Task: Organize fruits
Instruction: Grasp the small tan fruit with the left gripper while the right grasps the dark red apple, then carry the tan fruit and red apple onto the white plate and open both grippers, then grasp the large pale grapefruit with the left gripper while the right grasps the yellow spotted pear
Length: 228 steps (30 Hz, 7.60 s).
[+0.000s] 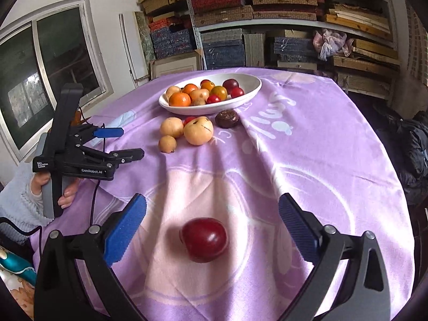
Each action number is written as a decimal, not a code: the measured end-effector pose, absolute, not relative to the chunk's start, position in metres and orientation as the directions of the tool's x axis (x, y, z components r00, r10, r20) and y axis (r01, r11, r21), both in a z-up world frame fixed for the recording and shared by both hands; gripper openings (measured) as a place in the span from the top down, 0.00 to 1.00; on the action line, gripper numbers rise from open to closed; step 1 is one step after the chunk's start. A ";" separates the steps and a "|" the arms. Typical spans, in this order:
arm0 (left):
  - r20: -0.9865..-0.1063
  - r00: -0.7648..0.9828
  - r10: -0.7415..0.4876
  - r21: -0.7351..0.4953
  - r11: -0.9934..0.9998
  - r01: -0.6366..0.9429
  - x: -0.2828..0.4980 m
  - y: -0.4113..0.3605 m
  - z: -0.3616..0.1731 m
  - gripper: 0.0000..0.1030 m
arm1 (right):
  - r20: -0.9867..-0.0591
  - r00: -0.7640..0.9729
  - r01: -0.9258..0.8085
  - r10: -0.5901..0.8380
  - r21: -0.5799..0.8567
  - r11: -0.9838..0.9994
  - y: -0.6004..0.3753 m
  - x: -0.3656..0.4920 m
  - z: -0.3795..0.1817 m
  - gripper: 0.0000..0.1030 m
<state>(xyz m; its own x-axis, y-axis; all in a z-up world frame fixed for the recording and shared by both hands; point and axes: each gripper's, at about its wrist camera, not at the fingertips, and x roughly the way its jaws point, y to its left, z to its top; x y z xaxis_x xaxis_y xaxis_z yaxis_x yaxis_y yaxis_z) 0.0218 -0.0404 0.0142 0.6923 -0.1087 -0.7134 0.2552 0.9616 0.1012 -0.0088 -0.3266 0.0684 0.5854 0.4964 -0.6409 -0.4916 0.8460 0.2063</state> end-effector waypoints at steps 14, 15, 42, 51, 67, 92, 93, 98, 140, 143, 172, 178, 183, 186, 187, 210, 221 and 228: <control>-0.728 0.661 -0.182 0.016 0.959 0.282 0.046 -0.056 0.022 0.13 | -0.686 0.537 -0.485 0.491 0.225 0.845 -0.325 -0.014 0.060 0.06; -0.730 0.658 -0.183 0.020 0.957 0.289 0.049 -0.060 0.021 0.14 | -0.683 0.539 -0.478 0.492 0.233 0.847 -0.327 -0.013 0.060 0.06; -0.771 0.574 -0.275 -0.051 0.926 0.375 0.066 -0.080 0.003 0.75 | -0.662 0.539 -0.468 0.520 0.278 0.839 -0.331 -0.010 0.061 0.06; -0.757 0.630 -0.174 0.033 0.953 0.302 0.034 -0.038 0.009 0.75 | -0.670 0.528 -0.525 0.521 0.224 0.821 -0.318 -0.027 0.065 0.40; -0.766 0.612 -0.199 -0.011 0.955 0.297 0.032 -0.032 0.005 0.75 | -0.747 0.479 -0.540 0.461 0.163 0.826 -0.299 -0.020 0.051 0.59; -0.708 0.696 -0.121 0.123 0.949 0.290 0.014 -0.045 0.015 0.75 | -0.698 0.488 -0.530 0.524 0.239 0.813 -0.301 -0.004 0.066 0.60; -0.706 0.698 -0.119 0.124 0.950 0.288 0.014 -0.045 0.016 0.75 | -0.695 0.491 -0.530 0.525 0.241 0.813 -0.301 -0.004 0.066 0.60; -0.699 0.706 -0.116 0.124 0.952 0.280 0.012 -0.045 0.020 0.75 | -0.674 0.506 -0.528 0.538 0.251 0.811 -0.303 -0.003 0.073 0.60; -0.678 0.733 -0.045 0.006 0.998 0.066 0.197 0.000 0.135 0.75 | -0.550 0.587 -0.559 0.594 0.256 0.789 -0.228 0.201 0.189 0.60; -0.714 0.699 -0.040 -0.019 0.999 0.038 0.229 0.005 0.112 0.75 | -0.594 0.556 -0.542 0.582 0.272 0.795 -0.213 0.233 0.158 0.60; -0.691 0.722 -0.024 0.070 0.993 0.099 0.122 -0.007 0.081 0.33 | -0.449 0.647 -0.581 0.616 0.232 0.780 -0.271 0.113 0.165 0.10; -0.714 0.698 -0.049 0.093 0.982 0.165 0.098 -0.048 0.043 0.33 | -0.439 0.661 -0.560 0.608 0.250 0.790 -0.291 0.072 0.121 0.08; -0.697 0.717 -0.031 0.112 0.982 0.152 0.096 -0.053 0.035 0.33 | -0.455 0.651 -0.530 0.608 0.301 0.793 -0.300 0.075 0.097 0.08; -0.692 0.721 -0.042 0.099 0.983 0.152 0.094 -0.052 0.035 0.33 | -0.468 0.646 -0.517 0.602 0.312 0.797 -0.304 0.080 0.094 0.07; -0.689 0.723 -0.056 0.089 0.983 0.160 0.092 -0.053 0.034 0.33 | -0.469 0.646 -0.512 0.602 0.319 0.798 -0.306 0.081 0.094 0.07; -0.763 0.638 -0.105 0.049 0.975 0.219 0.109 -0.065 0.008 0.30 | -0.504 0.616 -0.492 0.605 0.354 0.795 -0.307 0.086 0.088 0.06; -0.762 0.642 -0.083 0.045 0.982 0.181 0.099 -0.034 0.007 0.53 | -0.522 0.606 -0.485 0.601 0.356 0.798 -0.308 0.090 0.084 0.06; -0.761 0.647 -0.045 0.067 0.987 0.147 0.087 -0.018 0.009 0.53 | -0.582 0.577 -0.536 0.573 0.259 0.803 -0.284 0.085 0.074 0.07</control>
<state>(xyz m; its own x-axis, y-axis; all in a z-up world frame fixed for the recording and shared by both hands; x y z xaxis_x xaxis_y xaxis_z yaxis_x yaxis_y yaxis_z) 0.0871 -0.0179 0.0091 0.6475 -0.0446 -0.7608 0.1470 0.9868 0.0673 0.0851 -0.2842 0.0741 0.5769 0.5728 -0.5823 -0.5363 0.8033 0.2589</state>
